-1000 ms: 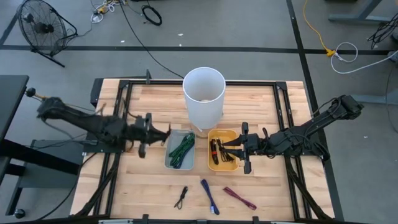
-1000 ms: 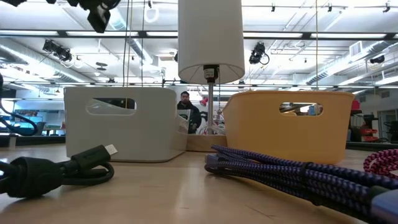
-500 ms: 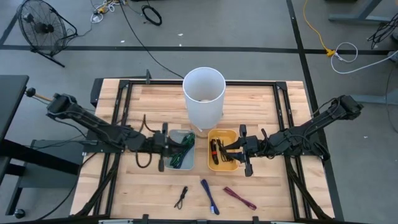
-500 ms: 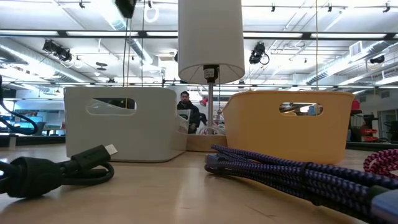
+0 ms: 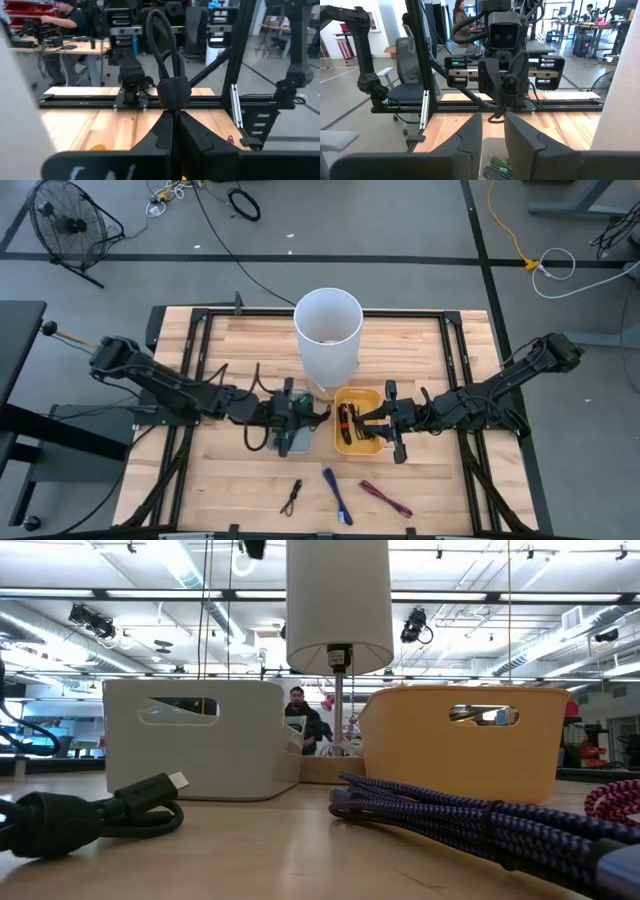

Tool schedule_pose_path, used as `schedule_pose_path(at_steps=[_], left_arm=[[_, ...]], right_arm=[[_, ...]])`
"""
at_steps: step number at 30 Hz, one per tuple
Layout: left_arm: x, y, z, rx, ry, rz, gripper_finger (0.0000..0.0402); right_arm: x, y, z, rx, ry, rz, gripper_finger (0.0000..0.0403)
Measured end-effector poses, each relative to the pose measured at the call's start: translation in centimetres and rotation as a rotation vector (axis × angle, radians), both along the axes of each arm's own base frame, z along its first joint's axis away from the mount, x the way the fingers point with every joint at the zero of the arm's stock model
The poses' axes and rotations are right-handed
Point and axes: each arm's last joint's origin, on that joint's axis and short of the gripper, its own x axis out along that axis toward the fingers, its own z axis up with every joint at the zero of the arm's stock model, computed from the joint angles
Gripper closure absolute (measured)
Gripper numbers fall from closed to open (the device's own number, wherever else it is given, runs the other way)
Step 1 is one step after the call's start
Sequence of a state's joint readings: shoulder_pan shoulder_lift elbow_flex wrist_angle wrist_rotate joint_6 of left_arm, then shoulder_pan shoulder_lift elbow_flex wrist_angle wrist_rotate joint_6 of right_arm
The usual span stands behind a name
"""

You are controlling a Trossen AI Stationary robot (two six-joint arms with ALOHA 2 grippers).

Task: Pick & Place USB Port
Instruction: Put the black charger cable into the yellow bin

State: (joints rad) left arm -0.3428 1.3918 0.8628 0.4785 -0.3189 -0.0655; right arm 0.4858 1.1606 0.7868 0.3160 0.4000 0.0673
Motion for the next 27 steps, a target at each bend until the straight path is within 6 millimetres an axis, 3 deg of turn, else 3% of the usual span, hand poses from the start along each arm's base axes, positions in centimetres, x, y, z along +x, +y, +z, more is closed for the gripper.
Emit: schedule_pose_path(at_steps=[6,19,27], left_arm=[[2.0,-0.8,1.1,0.041,-0.024,-0.012,0.0387],[5.4,-1.0,1.3,0.068,-0.026,-0.013,0.0387],[6.2,-1.1,1.4,0.066,-0.027,-0.049,0.0387]], right_arm=[[0.0,0.0,0.0,0.000,-0.004,-0.003,0.0298],[0.3,0.2,0.0,-0.023,-0.024,-0.001,0.0212],[0.7,0.1,0.1,-0.052,-0.060,-0.017,0.0201]])
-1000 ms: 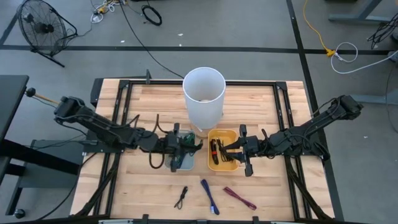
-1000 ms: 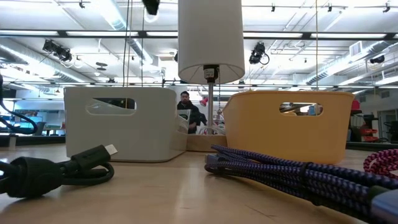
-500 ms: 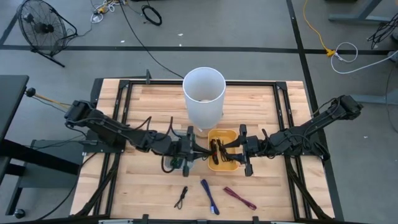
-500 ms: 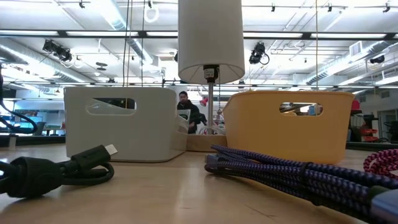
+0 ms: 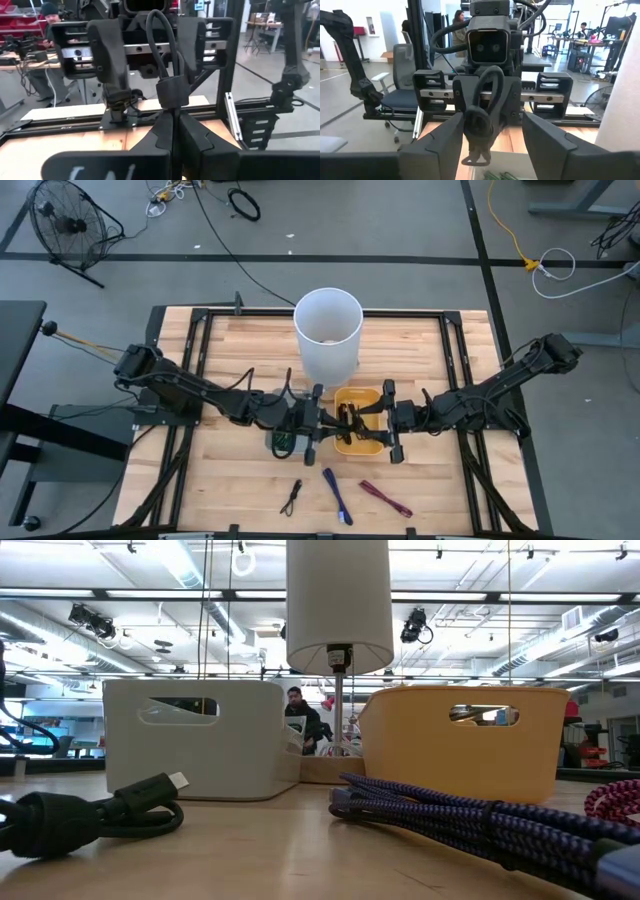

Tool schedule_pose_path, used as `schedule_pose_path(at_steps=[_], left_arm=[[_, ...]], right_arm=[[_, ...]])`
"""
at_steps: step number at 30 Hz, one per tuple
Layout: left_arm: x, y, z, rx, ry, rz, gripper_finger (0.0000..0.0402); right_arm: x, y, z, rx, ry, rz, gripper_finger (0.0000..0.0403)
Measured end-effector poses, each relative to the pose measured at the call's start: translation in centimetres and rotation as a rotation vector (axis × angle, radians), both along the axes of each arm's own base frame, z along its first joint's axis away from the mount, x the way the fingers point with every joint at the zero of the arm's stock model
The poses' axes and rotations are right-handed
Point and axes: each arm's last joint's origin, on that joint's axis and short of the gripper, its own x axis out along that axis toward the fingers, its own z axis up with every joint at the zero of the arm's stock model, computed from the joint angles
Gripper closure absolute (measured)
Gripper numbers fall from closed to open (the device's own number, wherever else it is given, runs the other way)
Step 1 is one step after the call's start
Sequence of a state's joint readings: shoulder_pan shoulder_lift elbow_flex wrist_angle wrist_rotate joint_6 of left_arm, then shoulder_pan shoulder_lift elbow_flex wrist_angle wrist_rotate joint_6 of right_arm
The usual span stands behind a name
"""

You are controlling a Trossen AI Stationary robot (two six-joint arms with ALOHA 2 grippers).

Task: Pick & Place USB Port
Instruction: Put the black charger cable into the yellow bin

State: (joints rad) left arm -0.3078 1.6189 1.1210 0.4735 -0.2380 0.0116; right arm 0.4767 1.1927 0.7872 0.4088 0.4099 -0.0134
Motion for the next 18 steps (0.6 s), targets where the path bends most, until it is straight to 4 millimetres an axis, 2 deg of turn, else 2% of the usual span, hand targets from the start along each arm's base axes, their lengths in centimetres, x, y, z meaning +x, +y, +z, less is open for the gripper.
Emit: schedule_pose_path(at_steps=[3,5,10,18], left_arm=[[0.09,0.31,-0.03,-0.005,0.001,0.009,0.0385],[0.09,0.35,-0.02,-0.005,0.001,0.011,0.0385],[0.10,0.38,-0.05,-0.006,0.003,0.013,0.0377],[0.10,0.45,-0.03,-0.004,0.001,0.035,0.0323]], right_arm=[[0.05,-0.08,-0.01,0.002,0.000,-0.004,0.0223],[0.10,-0.20,-0.06,0.001,0.006,-0.009,0.0252],[0.13,-0.26,-0.16,-0.029,0.013,-0.008,0.0377],[0.13,-0.28,-0.22,-0.031,0.019,-0.013,0.0396]])
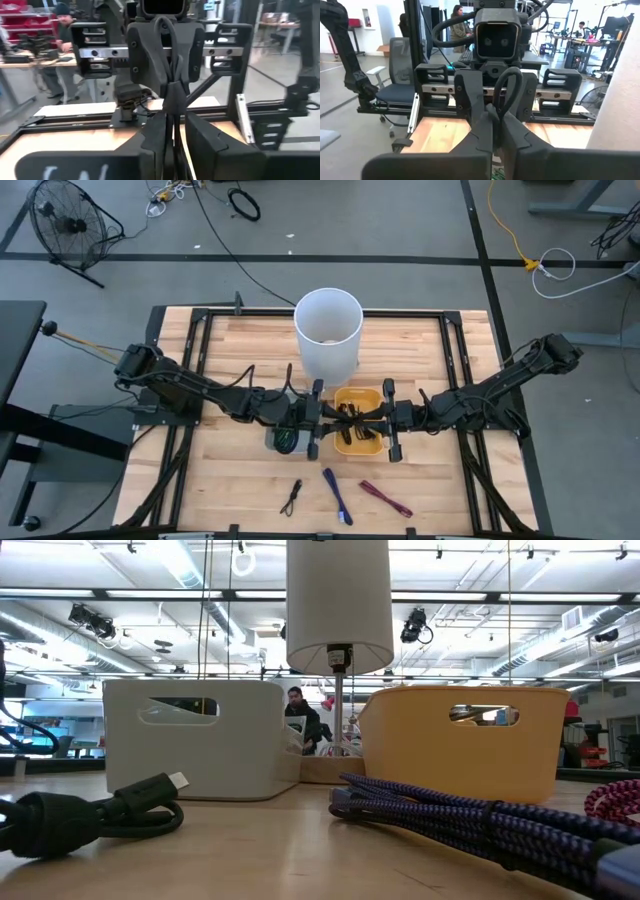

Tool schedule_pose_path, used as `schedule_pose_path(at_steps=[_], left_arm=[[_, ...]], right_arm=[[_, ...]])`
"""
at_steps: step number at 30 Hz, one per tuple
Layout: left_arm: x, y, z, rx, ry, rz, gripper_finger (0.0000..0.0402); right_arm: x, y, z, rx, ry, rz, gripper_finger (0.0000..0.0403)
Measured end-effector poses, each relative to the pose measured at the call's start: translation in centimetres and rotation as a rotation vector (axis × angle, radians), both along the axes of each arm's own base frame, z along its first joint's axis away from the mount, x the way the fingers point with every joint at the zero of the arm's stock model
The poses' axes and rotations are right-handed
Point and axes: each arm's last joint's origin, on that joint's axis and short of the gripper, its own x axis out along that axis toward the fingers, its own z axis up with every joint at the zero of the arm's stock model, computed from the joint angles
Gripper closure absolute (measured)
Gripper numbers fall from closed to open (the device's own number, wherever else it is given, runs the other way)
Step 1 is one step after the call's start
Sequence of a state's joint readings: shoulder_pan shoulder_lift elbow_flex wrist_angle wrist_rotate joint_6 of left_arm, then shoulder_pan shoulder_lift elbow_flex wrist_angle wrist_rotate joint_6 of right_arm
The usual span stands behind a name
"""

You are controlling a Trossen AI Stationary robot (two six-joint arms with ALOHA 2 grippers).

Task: Pick & Place USB Port
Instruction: Put the black charger cable into the yellow bin

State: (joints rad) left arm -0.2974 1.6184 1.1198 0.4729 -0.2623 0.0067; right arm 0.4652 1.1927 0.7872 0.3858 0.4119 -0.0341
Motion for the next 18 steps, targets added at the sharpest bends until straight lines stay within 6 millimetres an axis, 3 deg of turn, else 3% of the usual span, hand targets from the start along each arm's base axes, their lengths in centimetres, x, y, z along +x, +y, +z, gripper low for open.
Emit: schedule_pose_path(at_steps=[8,13,18], left_arm=[[-0.6,-0.4,-0.3,0.128,0.067,0.148,0.0279],[-2.2,-1.0,0.2,0.221,0.139,0.261,0.0254],[-4.1,-1.6,0.8,0.266,0.225,0.247,0.0242]], right_arm=[[-0.4,-0.4,-0.5,0.035,0.071,-0.088,0.0398],[-1.0,-0.9,-1.3,0.099,0.178,-0.155,0.0398],[-1.3,-1.1,-2.5,0.184,0.279,-0.205,0.0398]])
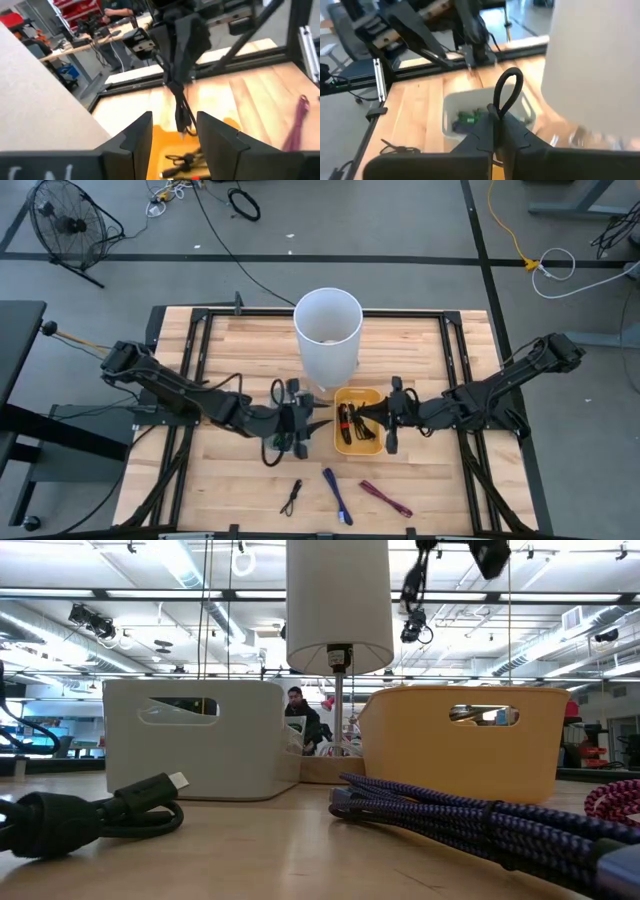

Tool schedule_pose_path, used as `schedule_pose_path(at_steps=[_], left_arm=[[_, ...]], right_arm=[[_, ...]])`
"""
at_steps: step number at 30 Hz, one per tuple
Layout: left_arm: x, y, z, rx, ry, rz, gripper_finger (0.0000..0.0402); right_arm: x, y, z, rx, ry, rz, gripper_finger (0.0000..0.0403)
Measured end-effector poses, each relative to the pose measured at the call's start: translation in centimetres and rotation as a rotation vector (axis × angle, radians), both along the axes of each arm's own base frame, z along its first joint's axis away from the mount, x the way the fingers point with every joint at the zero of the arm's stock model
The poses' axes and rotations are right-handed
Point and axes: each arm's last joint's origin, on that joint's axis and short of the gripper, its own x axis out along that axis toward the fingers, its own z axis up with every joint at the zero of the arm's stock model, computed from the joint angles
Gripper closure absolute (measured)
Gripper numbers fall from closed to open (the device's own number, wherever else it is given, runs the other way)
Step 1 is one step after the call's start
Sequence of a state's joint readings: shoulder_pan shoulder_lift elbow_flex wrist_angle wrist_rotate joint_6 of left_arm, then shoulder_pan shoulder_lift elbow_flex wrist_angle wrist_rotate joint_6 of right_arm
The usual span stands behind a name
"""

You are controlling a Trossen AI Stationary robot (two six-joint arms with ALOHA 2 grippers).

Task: Pick & Place USB Port
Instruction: Put the black charger cable into the yellow bin

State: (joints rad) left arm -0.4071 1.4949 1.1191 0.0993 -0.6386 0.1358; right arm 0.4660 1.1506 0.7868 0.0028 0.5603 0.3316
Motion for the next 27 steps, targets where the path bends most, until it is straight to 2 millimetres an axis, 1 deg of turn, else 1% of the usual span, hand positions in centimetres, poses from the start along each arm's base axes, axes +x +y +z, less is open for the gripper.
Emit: schedule_pose_path(at_steps=[5,13,20,22,27], left_arm=[[-1.2,-0.6,-0.2,0.012,0.074,-0.020,0.0241],[-1.2,-0.5,-0.4,-0.028,0.080,-0.004,0.0241],[-1.2,-0.5,-0.4,-0.044,0.080,0.002,0.0241],[-1.2,-0.5,-0.4,-0.043,0.083,0.002,0.0241],[-1.2,-0.5,-0.5,-0.045,0.093,0.005,0.0241]], right_arm=[[0.0,0.1,-1.4,0.108,0.092,-0.046,0.0399],[0.8,0.7,-3.4,0.194,0.191,-0.048,0.0399],[1.6,1.2,-5.0,0.271,0.276,-0.008,0.0398],[1.7,1.3,-5.2,0.272,0.287,-0.003,0.0383],[1.7,1.2,-5.3,0.249,0.277,-0.029,0.0315]])
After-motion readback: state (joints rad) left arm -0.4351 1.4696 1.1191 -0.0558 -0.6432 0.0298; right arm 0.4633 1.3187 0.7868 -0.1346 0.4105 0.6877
